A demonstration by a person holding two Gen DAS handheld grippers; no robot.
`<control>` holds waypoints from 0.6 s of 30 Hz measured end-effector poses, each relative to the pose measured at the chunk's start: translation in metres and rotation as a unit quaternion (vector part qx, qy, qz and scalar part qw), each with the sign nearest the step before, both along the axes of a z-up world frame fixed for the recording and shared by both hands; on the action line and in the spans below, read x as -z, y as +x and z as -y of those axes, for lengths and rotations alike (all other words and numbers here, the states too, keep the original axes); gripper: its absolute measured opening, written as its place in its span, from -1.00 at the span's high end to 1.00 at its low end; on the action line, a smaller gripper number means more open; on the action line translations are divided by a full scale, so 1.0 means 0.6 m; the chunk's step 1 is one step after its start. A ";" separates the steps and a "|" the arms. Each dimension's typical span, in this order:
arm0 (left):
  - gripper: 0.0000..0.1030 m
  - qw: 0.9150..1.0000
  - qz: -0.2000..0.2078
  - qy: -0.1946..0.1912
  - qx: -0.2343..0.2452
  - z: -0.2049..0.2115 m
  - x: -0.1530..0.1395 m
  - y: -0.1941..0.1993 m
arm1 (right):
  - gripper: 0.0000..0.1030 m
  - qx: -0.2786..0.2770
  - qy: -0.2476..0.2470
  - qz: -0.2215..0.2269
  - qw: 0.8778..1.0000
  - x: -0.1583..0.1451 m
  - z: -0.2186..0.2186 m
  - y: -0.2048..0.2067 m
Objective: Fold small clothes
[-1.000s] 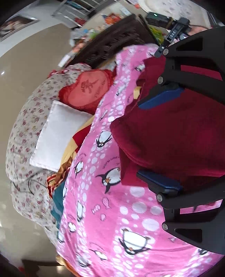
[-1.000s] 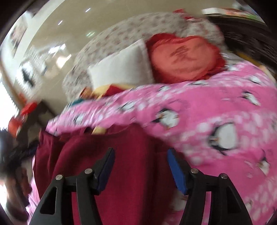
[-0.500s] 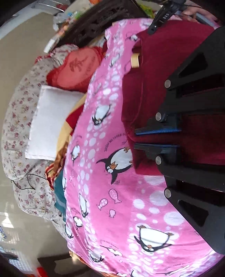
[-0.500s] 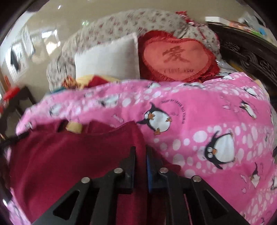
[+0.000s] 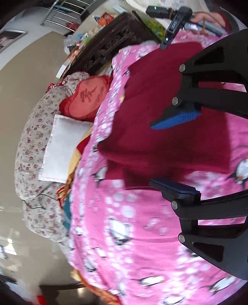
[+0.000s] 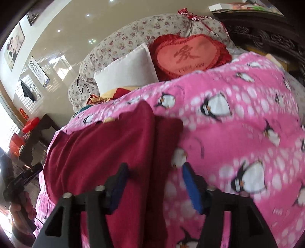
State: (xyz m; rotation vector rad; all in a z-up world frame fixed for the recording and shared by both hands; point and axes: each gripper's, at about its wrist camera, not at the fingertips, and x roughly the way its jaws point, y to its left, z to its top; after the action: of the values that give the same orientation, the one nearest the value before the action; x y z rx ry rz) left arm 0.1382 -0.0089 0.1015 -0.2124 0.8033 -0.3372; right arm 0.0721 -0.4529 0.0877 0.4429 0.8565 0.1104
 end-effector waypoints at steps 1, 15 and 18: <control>-0.12 1.000 -0.004 -0.005 -0.001 -0.003 0.007 -0.007 | -0.35 0.002 0.005 0.002 1.000 0.004 0.002 -0.005; -0.15 1.000 -0.008 0.014 -0.022 -0.007 0.044 -0.029 | -0.38 0.013 0.002 0.006 1.000 -0.009 -0.007 -0.020; -0.15 0.999 0.004 0.027 -0.028 0.001 0.042 -0.030 | -0.38 0.015 -0.004 -0.002 1.000 -0.002 -0.004 -0.020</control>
State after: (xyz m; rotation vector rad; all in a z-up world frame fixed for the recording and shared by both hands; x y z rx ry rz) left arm 0.1199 -0.0094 0.0760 -0.1823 0.7971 -0.2626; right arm 0.0604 -0.4502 0.0887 0.4494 0.8525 0.0781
